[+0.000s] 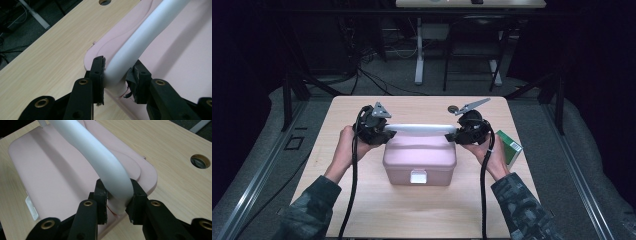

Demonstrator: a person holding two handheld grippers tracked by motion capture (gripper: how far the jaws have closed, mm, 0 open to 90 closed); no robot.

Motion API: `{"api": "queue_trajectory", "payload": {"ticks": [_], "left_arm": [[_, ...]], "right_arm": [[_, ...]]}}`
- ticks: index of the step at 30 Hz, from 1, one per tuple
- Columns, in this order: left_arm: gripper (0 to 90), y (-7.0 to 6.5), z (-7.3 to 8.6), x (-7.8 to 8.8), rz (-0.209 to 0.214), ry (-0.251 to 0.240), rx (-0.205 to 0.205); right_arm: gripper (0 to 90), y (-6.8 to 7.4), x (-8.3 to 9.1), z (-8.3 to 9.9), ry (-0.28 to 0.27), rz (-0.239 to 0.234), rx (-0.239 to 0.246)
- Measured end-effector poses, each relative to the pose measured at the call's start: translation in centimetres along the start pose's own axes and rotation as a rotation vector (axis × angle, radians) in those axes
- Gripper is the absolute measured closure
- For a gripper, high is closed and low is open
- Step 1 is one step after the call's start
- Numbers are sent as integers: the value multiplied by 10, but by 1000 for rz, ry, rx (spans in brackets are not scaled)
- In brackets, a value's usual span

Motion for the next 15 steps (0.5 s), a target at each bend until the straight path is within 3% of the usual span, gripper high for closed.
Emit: {"api": "queue_trajectory", "payload": {"ticks": [15], "left_arm": [[669, -3, 4, 4, 13, -6, 22]], "right_arm": [[728, 5, 1, 3, -21, 8, 15]]}}
Point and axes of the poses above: each handheld gripper's, and its own axes: x roughly backward along the jaws, z roughly out of its underside, y roughly to its left, the point moved 8 cm from there along -x, roughly forward along the jaws, and after that the axes turned 3 degrees about -x, right-handed, at the moved point
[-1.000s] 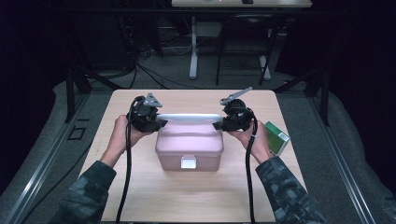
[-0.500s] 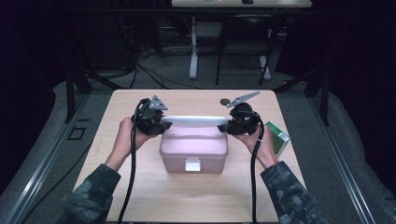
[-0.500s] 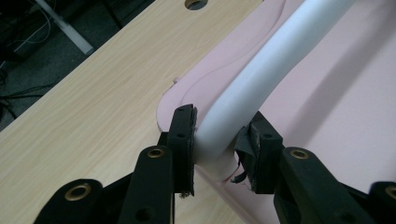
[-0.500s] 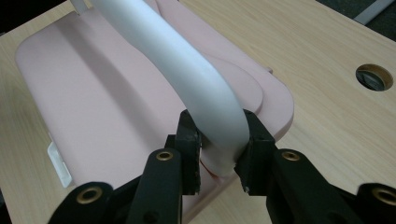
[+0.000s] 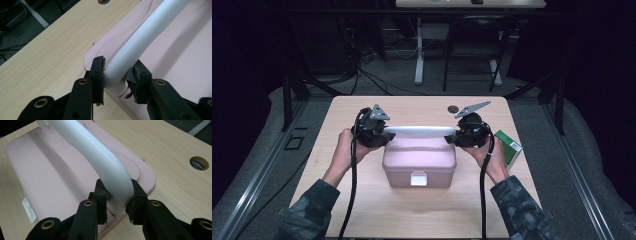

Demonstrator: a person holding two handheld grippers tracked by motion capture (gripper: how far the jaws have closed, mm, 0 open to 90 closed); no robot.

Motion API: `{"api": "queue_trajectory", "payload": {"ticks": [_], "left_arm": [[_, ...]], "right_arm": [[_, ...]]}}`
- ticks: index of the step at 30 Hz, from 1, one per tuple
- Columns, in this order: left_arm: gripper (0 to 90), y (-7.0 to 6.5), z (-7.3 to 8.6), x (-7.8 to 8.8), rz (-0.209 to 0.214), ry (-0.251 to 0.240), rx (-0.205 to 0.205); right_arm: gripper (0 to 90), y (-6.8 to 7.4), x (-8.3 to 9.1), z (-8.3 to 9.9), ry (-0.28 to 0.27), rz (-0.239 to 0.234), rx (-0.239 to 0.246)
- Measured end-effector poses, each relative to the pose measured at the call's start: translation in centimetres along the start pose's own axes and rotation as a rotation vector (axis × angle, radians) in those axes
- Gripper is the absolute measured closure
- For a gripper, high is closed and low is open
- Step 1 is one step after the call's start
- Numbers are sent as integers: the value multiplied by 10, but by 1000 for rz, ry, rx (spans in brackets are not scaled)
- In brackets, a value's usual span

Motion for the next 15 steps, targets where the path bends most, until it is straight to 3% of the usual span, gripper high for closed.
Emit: {"api": "queue_trajectory", "payload": {"ticks": [10, 15], "left_arm": [[365, 8, 6, 13, -4, 9, 23], [289, 12, 14, 22, -1, 10, 46]], "right_arm": [[729, -1, 0, 0, 4, -1, 5], [729, -1, 0, -1, 10, 0, 8]]}}
Point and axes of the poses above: each handheld gripper's, and its own axes: x roughly backward along the jaws, z roughly out of its underside, y roughly to its left, the point moved 8 cm from there along -x, roughly forward along the jaws, and after that the axes turned 3 degrees about -x, right-handed, at the moved point
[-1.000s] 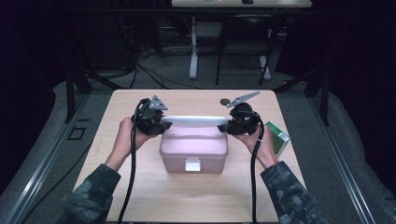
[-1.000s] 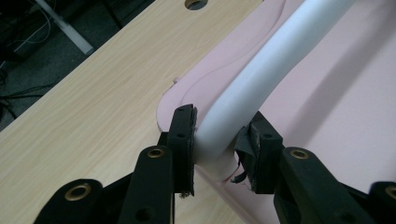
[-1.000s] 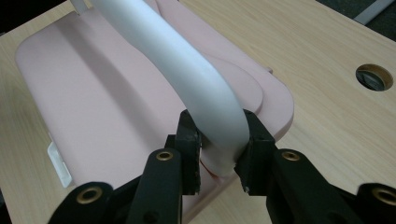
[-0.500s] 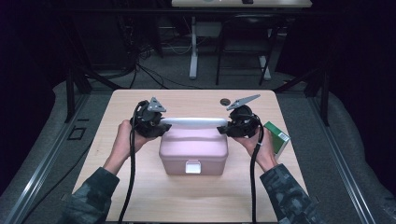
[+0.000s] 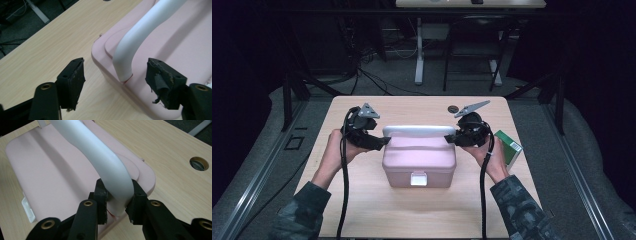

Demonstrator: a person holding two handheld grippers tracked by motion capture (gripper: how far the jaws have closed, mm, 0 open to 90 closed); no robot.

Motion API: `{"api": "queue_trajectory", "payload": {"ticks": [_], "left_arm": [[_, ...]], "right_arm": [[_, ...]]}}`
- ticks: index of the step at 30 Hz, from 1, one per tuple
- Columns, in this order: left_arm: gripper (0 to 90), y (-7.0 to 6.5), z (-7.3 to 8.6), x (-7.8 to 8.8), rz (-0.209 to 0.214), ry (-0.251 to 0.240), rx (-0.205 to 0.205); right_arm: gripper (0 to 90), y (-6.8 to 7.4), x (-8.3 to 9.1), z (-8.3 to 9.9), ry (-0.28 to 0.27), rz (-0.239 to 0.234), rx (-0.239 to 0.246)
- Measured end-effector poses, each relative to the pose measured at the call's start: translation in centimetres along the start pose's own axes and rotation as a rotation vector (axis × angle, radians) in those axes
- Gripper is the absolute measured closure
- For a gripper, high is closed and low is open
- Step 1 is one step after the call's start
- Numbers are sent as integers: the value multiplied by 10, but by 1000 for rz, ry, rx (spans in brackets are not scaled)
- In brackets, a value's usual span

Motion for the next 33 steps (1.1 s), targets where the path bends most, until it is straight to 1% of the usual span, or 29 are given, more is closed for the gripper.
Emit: {"api": "queue_trajectory", "payload": {"ticks": [5, 10, 16, 17, 19, 24, 25, 26, 30, 31, 33], "left_arm": [[216, 4, 11, 7, 5, 21, 15], [165, 8, 26, 11, 2, 62, 21], [136, 14, 45, 11, -2, 99, 46], [124, 15, 51, 10, 2, 115, 52], [114, 16, 54, 9, -1, 121, 56], [110, 17, 67, 5, -6, 120, 88], [110, 18, 71, 3, -3, 121, 99], [110, 18, 71, 3, -3, 121, 99], [111, 19, 80, 0, -9, 123, 115], [111, 18, 83, -2, -6, 128, 118], [111, 17, 84, -4, -4, 127, 121]], "right_arm": [[728, 0, 0, -1, 2, 1, 1], [729, 0, 0, -1, 4, 2, 1], [729, 0, 0, 0, 5, 0, 5], [730, 0, 0, 0, 4, 0, 6], [730, 0, 0, -1, 5, 1, 5], [730, 0, 1, -1, 4, 3, 7], [730, 0, 1, -1, 3, 1, 5], [730, 1, 1, -1, 3, 1, 5], [730, 1, 1, -1, 0, 1, 3], [730, 1, 1, -1, 0, 2, 4], [730, 1, 1, -1, 0, 2, 4]]}}
Point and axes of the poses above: each handheld gripper's, and its own axes: x roughly backward along the jaws, z roughly out of its underside, y roughly to its left, the point moved 8 cm from there along -x, roughly forward along the jaws, and after that the axes turned 3 degrees about -x, right-handed, at the moved point
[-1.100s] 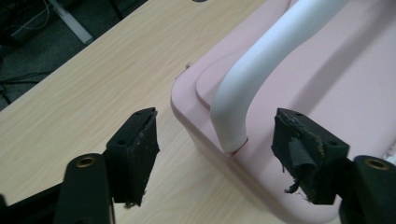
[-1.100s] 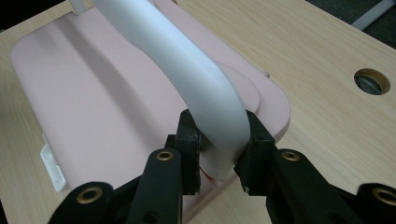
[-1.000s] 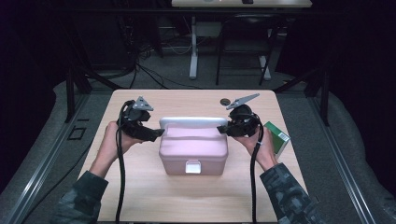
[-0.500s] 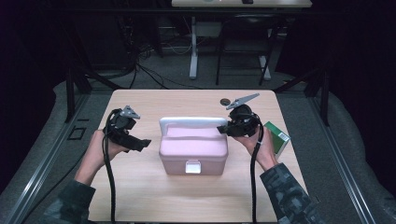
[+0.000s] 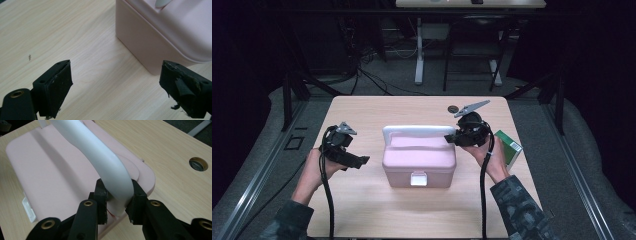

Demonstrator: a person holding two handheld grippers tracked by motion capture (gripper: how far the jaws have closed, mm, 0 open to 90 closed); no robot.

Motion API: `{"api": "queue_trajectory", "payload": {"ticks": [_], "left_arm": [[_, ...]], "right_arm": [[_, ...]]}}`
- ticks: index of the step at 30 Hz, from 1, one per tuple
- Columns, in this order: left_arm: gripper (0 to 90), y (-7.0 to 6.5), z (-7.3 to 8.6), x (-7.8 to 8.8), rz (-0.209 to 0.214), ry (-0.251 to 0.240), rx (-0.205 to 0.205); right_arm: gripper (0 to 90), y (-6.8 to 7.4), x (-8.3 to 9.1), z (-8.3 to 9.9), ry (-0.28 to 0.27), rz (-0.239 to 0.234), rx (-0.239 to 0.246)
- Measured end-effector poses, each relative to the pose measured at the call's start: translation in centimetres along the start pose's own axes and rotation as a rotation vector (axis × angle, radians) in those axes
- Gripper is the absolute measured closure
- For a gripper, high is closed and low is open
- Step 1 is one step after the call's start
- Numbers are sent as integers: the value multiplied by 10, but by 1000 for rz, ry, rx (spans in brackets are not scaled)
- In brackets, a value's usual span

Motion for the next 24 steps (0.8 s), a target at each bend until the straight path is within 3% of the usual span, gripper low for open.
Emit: {"api": "queue_trajectory", "payload": {"ticks": [24], "left_arm": [[112, -4, 8, -10, 17, -14, 30]], "right_arm": [[730, -2, 2, -6, -16, -12, -8]]}}
Point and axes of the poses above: each handheld gripper's, and its own axes: x roughly backward along the jaws, z roughly out of its underside, y roughly to its left, the point moved 8 cm from there along -x, roughly forward along the jaws, and after that the axes turned 3 degrees about -x, right-handed, at the moved point
